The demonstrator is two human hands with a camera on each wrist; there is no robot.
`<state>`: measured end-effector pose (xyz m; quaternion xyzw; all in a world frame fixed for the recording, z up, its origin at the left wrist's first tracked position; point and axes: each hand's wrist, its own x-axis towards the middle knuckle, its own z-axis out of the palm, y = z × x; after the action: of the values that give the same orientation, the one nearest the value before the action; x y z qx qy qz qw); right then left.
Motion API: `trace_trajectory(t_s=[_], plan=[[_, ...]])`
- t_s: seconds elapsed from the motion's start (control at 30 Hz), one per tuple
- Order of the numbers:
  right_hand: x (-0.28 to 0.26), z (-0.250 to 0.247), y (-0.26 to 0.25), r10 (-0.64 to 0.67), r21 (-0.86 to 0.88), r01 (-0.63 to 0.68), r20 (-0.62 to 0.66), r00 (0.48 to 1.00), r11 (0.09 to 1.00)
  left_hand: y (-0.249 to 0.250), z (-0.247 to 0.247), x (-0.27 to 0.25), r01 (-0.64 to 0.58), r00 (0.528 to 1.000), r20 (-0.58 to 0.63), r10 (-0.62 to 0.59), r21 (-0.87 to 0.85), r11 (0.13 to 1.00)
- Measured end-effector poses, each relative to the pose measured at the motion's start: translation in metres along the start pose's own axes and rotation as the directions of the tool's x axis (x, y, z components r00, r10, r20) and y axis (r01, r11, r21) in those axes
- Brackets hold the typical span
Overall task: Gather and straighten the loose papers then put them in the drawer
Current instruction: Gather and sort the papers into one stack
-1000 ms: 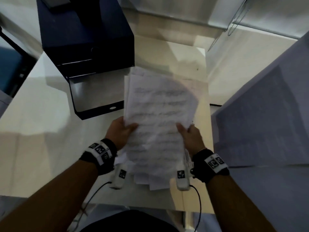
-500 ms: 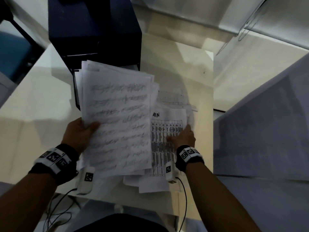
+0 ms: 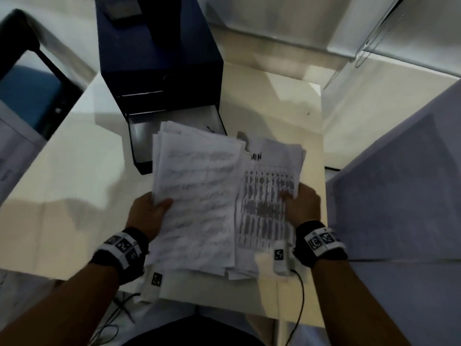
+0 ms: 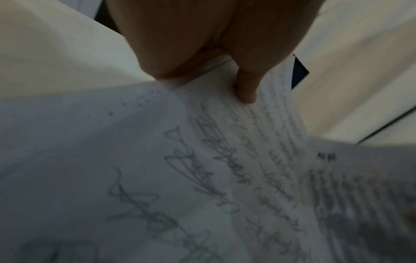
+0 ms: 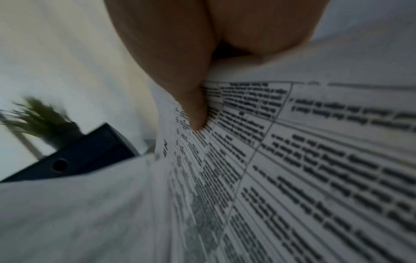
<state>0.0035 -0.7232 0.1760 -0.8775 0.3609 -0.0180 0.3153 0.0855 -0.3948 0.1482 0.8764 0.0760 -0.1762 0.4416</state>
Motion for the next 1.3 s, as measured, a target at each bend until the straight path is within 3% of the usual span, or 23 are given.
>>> trace_trajectory(t_s=[0.13,0.23,0.43,0.57,0.63,0.7,0.77,0.83,0.97,1.07,1.13,1.23,1.3], plan=[[-0.004,-0.060,-0.047,-0.130,-0.068,0.120,-0.155,0.979,0.990,0.003,0.008,0.002,-0.021,1.000,0.011,0.021,0.047,0.999],[-0.012,-0.106,-0.078,-0.227,0.017,0.241,-0.277,0.934,0.970,0.006,0.008,0.007,-0.045,0.999,0.022,0.043,0.059,0.997],[-0.023,-0.133,-0.087,-0.178,0.163,0.251,-0.366,0.914,0.954,0.003,0.003,0.021,-0.082,0.996,0.049,0.080,0.050,0.995],[-0.032,-0.105,-0.105,-0.174,0.146,0.215,-0.249,0.953,0.966,0.002,0.005,0.023,-0.105,0.992,0.090,0.093,0.143,0.984],[-0.040,-0.080,-0.129,-0.277,0.003,0.280,-0.150,0.949,0.960,0.005,0.008,0.021,-0.126,0.985,0.138,0.105,0.152,0.980],[-0.051,-0.064,-0.157,-0.417,-0.112,0.406,-0.101,0.903,0.907,0.007,0.010,0.021,-0.143,0.973,0.196,0.118,0.123,0.982],[-0.064,-0.059,-0.182,-0.526,-0.058,0.523,-0.122,0.842,0.850,0.004,0.013,0.024,-0.135,0.966,0.233,0.112,0.082,0.987],[-0.075,-0.066,-0.203,-0.524,0.126,0.544,-0.159,0.837,0.830,0.004,0.011,0.026,-0.124,0.957,0.264,0.116,0.013,0.992],[-0.077,-0.081,-0.200,-0.415,0.437,0.478,-0.236,0.879,0.762,-0.011,0.003,0.032,0.073,0.916,0.397,0.062,-0.317,0.946],[-0.055,-0.063,-0.152,-0.260,0.501,0.295,-0.139,0.955,0.814,-0.006,-0.002,0.029,0.210,0.877,0.480,0.014,-0.410,0.887],[-0.031,-0.036,-0.112,-0.145,0.475,0.138,-0.022,0.989,0.869,-0.004,0.000,0.030,0.298,0.865,0.500,-0.044,-0.441,0.847],[0.000,0.025,-0.053,0.027,0.281,-0.080,0.186,0.982,0.956,-0.008,0.000,0.030,0.362,0.844,0.529,-0.090,-0.437,0.823],[0.009,0.058,-0.029,0.173,0.203,-0.220,0.224,0.959,0.954,-0.009,0.006,0.031,0.310,0.882,0.459,-0.101,-0.405,0.860]])
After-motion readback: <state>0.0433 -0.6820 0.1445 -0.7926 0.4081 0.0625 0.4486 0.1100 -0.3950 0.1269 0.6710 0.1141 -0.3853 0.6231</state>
